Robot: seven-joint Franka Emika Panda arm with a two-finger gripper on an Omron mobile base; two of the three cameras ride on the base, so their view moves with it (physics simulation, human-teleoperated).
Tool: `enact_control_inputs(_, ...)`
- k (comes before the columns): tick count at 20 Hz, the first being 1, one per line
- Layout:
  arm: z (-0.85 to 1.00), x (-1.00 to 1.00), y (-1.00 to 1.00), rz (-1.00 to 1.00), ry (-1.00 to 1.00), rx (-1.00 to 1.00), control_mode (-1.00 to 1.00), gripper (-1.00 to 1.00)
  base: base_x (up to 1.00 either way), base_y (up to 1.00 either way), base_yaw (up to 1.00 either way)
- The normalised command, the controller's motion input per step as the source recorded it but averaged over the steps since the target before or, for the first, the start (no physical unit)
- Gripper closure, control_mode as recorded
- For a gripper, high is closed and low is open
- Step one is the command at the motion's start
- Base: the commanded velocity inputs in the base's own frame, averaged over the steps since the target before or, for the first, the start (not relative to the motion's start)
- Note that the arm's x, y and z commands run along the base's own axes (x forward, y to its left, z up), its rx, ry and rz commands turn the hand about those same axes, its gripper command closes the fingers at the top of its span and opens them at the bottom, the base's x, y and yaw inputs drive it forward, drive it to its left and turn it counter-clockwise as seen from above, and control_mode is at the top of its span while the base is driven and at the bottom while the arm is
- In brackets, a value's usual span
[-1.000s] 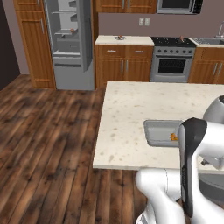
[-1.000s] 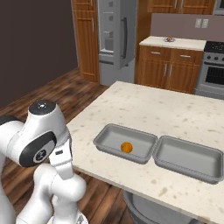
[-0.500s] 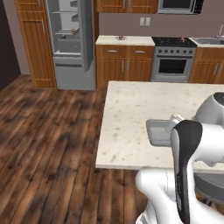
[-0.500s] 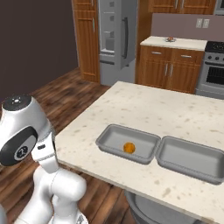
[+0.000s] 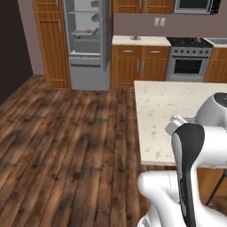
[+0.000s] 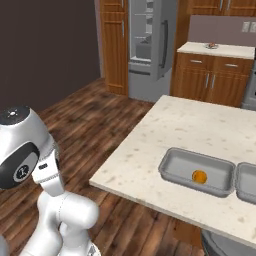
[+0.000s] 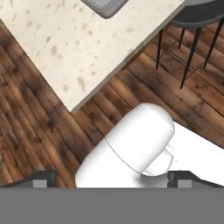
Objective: Place the cold items (orange and onion) from the fridge in one tupperware on the dining counter. Place the warm items (kebab skewer and hot dog) in the stove area in another tupperware.
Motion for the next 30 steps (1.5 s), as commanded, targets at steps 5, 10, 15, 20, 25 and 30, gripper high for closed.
enact_control_inputs(5,0.00,0.00,0.00,0.00,0.00,0.00,1.00,-1.00,0.00,1.00,-0.01)
enact_control_inputs(10,0.00,0.00,0.00,0.00,0.00,0.00,1.00,-1.00,0.05,1.00,-0.04)
enact_control_inputs(15,0.00,0.00,0.00,0.00,0.00,0.00,1.00,-1.00,0.56,0.68,-0.07)
enact_control_inputs(20,0.00,0.00,0.00,0.00,0.00,0.00,1.00,-1.00,0.96,0.25,-0.01)
enact_control_inputs(25,0.00,0.00,0.00,0.00,0.00,0.00,1.00,-1.00,1.00,0.06,-0.06)
enact_control_inputs(30,0.00,0.00,0.00,0.00,0.00,0.00,1.00,-1.00,1.00,0.14,-0.08)
